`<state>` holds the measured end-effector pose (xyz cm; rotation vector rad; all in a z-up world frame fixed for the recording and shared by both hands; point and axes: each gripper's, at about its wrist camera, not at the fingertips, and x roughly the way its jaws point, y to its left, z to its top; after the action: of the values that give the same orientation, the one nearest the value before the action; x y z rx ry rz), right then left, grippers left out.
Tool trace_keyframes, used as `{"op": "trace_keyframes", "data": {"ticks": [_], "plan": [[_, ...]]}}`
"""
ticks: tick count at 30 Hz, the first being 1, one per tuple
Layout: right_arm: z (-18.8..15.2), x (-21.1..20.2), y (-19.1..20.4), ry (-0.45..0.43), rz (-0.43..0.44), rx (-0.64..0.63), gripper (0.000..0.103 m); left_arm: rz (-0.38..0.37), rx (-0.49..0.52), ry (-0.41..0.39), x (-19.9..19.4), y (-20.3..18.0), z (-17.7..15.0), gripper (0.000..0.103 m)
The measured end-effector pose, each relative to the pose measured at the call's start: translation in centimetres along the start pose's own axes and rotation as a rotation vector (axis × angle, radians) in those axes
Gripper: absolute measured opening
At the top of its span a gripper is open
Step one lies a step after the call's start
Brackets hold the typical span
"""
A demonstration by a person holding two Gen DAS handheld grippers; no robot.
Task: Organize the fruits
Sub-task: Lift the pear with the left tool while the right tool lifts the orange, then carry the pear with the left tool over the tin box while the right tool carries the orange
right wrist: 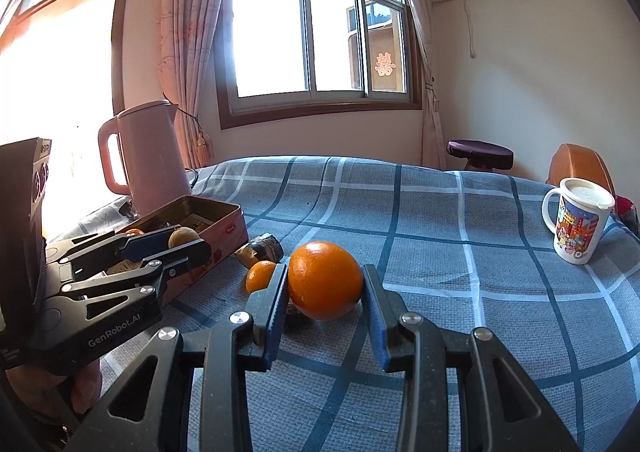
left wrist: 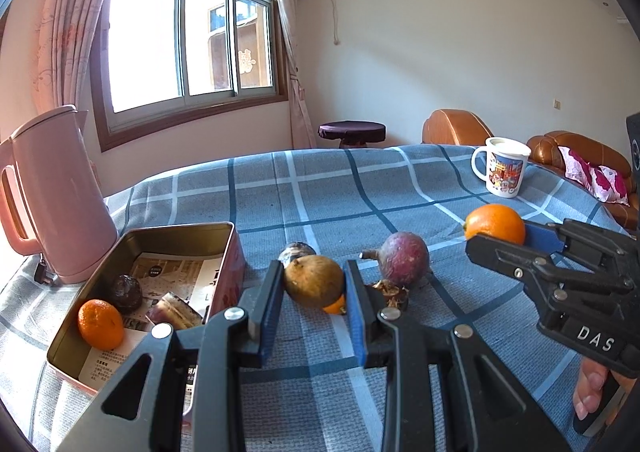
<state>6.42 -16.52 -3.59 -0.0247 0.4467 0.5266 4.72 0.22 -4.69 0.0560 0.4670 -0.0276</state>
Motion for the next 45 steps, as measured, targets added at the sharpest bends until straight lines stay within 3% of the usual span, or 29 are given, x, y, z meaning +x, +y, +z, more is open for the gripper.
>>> {"op": "trace_keyframes", "data": {"ticks": [22,31,45], "plan": [[-0.1,-1.7,0.8,-0.097,-0.018,-0.027,0.038,0.016,0.006,-0.066,-1.2,0.0,-0.1,0.031],[0.3,-0.5,1.5,-0.057,0.012,-0.015,0.038,0.054,0.011,-0.06,-1.4,1.1,-0.3,0.031],[1.2,2.6,5.7,0.005,0.072,-0.084,0.038,0.117,-0.069,0.017,-0.6,6.4,-0.6,0.031]]}}
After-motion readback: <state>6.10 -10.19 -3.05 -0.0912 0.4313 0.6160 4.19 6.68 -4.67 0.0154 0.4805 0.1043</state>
